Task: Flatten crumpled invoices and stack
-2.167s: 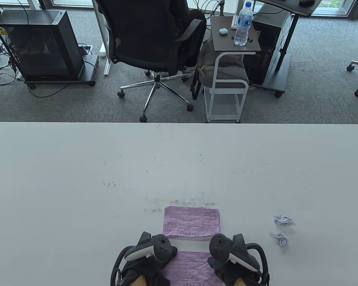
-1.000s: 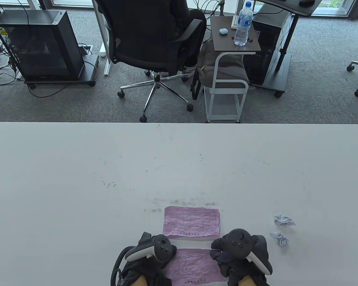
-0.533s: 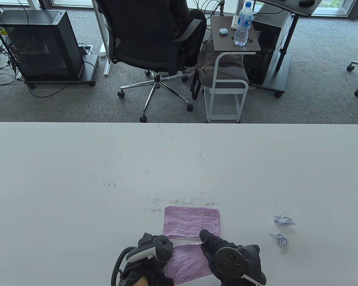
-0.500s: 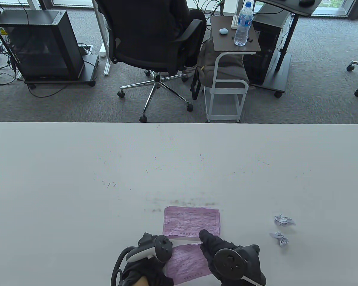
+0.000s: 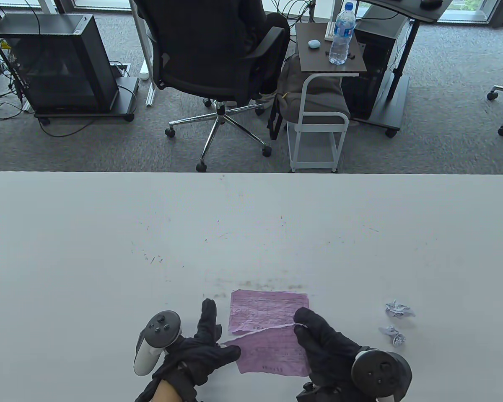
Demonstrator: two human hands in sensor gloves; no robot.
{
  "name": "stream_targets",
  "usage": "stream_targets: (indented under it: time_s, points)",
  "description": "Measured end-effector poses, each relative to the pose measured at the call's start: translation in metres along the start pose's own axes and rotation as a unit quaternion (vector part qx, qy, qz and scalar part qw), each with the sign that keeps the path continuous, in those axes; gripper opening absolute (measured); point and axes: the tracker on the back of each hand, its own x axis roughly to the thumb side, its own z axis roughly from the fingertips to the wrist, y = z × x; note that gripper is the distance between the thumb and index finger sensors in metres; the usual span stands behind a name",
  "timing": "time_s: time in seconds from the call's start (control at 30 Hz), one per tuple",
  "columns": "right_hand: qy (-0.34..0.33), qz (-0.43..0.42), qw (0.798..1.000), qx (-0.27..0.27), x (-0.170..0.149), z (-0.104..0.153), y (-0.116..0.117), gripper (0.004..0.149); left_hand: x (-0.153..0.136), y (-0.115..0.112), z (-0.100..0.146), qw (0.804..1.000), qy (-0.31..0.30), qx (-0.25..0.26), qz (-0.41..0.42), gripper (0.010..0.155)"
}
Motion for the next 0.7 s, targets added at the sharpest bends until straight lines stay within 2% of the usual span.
stream_targets:
  time_s: [0.1,0.17,0.27,0.33,0.43,0.47,0.57,0.7]
  points:
    - [0.069,-0.056,0.996,-0.014,-0.017,0.0,-0.003,0.04,-0.003,-0.005,-0.005,0.996,-0.03,-0.011,0.082,0.113]
    - [0.091,-0.054,0.994,-0.015,-0.028,-0.001,-0.007,0.04,0.003,-0.009,-0.007,0.994,-0.057,0.012,0.094,0.104]
    - [0.102,-0.042,0.994,-0.011,-0.037,-0.002,-0.007,0.04,0.013,-0.008,-0.004,0.994,-0.082,0.057,0.031,0.089]
    - [0.108,-0.042,0.993,-0.012,-0.039,-0.003,-0.006,0.041,0.018,-0.007,-0.002,0.992,-0.101,0.08,0.018,0.079]
    - [0.108,-0.034,0.994,-0.009,-0.039,-0.004,-0.005,0.042,0.024,-0.006,0.0,0.99,-0.1,0.094,-0.023,0.052]
    - [0.107,-0.027,0.994,-0.007,-0.039,-0.005,-0.005,0.043,0.026,-0.006,0.001,0.989,-0.099,0.1,-0.044,0.049]
    - [0.105,-0.017,0.994,0.021,-0.038,-0.008,-0.005,0.047,0.037,-0.007,0.002,0.98,-0.088,0.134,-0.121,0.051]
    - [0.11,0.018,0.993,0.028,-0.041,-0.015,-0.006,0.052,0.055,-0.013,0.0,0.957,-0.061,0.162,-0.235,0.053]
